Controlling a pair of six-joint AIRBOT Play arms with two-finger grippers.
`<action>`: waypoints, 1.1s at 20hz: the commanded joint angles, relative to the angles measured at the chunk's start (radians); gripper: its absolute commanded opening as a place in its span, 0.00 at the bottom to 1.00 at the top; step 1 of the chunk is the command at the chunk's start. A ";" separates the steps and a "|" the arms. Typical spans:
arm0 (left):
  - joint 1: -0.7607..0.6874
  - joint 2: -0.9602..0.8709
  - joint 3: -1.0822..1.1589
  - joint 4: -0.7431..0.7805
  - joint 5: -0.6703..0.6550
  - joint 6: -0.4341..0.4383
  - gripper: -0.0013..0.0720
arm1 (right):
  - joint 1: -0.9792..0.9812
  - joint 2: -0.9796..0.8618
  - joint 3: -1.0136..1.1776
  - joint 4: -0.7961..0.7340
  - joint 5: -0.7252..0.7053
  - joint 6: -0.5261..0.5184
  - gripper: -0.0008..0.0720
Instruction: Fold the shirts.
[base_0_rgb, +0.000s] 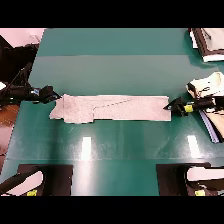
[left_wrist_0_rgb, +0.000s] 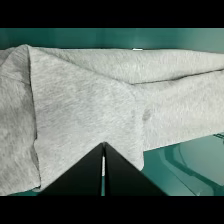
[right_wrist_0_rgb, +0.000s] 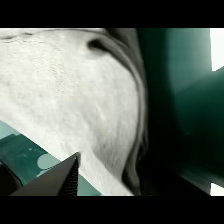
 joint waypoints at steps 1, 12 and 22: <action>-0.018 -0.001 0.001 0.001 -0.016 -0.006 0.04 | 0.056 -0.024 -0.007 0.049 -0.061 -0.036 0.36; -0.503 -0.287 0.169 0.000 0.180 -0.046 0.04 | 0.114 0.248 0.080 0.049 0.003 0.000 0.02; -0.702 -0.687 0.545 0.000 0.182 -0.106 0.04 | 0.463 0.257 0.520 0.049 0.092 0.204 0.02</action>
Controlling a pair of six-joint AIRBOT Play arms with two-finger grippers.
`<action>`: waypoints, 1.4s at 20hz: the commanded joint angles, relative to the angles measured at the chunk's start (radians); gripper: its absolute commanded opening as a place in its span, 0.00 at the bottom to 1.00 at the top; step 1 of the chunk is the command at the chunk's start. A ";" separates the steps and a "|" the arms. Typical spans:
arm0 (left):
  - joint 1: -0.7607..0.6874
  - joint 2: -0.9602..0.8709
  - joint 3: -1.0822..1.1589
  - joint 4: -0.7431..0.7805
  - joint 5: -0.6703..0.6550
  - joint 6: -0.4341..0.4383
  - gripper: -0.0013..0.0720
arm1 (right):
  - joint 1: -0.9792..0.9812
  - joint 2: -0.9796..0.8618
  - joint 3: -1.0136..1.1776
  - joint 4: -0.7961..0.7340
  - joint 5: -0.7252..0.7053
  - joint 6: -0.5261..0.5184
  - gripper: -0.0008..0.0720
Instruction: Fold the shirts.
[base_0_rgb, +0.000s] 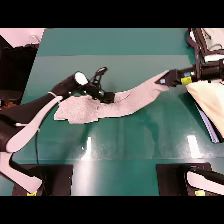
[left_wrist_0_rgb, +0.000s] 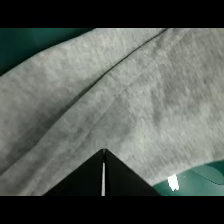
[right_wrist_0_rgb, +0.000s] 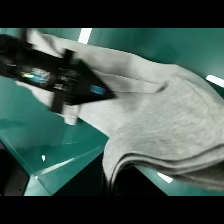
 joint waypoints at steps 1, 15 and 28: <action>-0.026 -0.072 0.066 0.006 0.012 -0.019 0.04 | 0.127 -0.027 0.156 0.000 0.028 0.072 0.02; 0.211 0.184 0.069 0.188 -0.130 -0.012 0.04 | 0.461 -0.348 0.594 -0.008 0.050 0.095 0.02; 0.675 0.602 0.069 0.447 -0.336 -0.016 0.04 | 0.846 -0.797 0.781 0.056 -0.488 -0.074 0.72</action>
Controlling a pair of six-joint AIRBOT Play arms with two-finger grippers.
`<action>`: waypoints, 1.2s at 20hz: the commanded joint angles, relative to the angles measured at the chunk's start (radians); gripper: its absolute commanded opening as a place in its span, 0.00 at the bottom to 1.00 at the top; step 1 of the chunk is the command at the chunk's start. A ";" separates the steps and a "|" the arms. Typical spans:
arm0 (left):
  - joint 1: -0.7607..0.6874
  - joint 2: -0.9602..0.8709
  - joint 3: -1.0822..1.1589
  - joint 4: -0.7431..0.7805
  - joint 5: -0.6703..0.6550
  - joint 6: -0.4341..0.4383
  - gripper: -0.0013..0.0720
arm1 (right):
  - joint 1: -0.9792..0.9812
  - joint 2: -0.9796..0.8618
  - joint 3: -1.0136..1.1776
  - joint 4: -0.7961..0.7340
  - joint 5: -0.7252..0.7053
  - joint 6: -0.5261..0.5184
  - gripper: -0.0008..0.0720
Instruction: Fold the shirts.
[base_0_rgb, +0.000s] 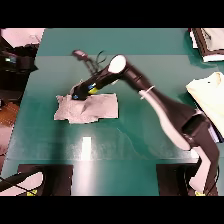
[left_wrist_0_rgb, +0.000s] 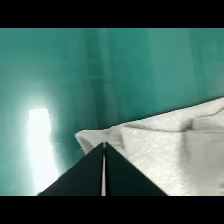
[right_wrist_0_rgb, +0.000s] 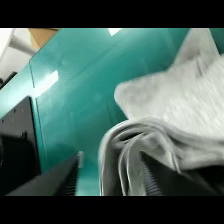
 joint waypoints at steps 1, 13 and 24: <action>0.046 0.036 0.001 0.014 -0.034 -0.017 0.04 | 0.093 -0.071 0.033 0.059 -0.254 -0.062 0.74; 0.046 0.035 -0.104 -0.068 -0.047 -0.015 0.04 | -0.361 0.415 -0.692 -0.146 0.039 0.040 0.74; 0.046 0.036 -0.109 -0.092 -0.002 0.011 0.04 | -0.420 0.228 -0.818 0.119 -0.009 0.034 0.87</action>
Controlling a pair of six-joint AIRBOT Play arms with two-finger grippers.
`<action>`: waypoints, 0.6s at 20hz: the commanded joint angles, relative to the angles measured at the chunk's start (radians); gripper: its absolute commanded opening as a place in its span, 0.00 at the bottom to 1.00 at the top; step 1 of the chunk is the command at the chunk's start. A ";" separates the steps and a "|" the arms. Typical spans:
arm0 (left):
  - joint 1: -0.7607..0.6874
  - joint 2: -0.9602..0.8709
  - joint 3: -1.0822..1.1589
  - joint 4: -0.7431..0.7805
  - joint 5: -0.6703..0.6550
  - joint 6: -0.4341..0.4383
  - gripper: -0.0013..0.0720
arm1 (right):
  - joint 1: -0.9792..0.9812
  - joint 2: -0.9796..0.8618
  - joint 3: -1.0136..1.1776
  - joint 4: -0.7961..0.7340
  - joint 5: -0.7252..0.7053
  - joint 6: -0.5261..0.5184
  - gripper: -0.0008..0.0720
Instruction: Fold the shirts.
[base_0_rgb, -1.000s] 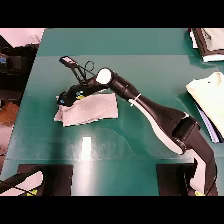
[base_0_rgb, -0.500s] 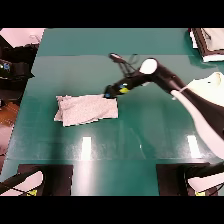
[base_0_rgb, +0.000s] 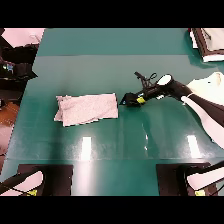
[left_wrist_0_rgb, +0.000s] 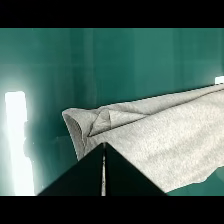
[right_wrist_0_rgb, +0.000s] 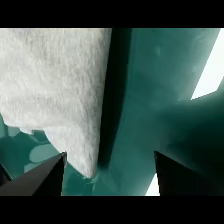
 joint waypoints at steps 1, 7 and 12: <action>0.001 0.000 -0.001 -0.004 0.008 0.021 0.04 | 0.064 -0.096 0.068 0.061 -0.018 -0.001 0.86; 0.001 0.001 -0.001 -0.004 0.007 0.040 0.04 | 0.214 -0.245 0.269 0.213 -0.087 -0.002 0.76; 0.001 0.000 -0.001 -0.007 0.002 0.043 0.04 | 0.264 -0.264 0.314 0.211 -0.097 -0.071 0.15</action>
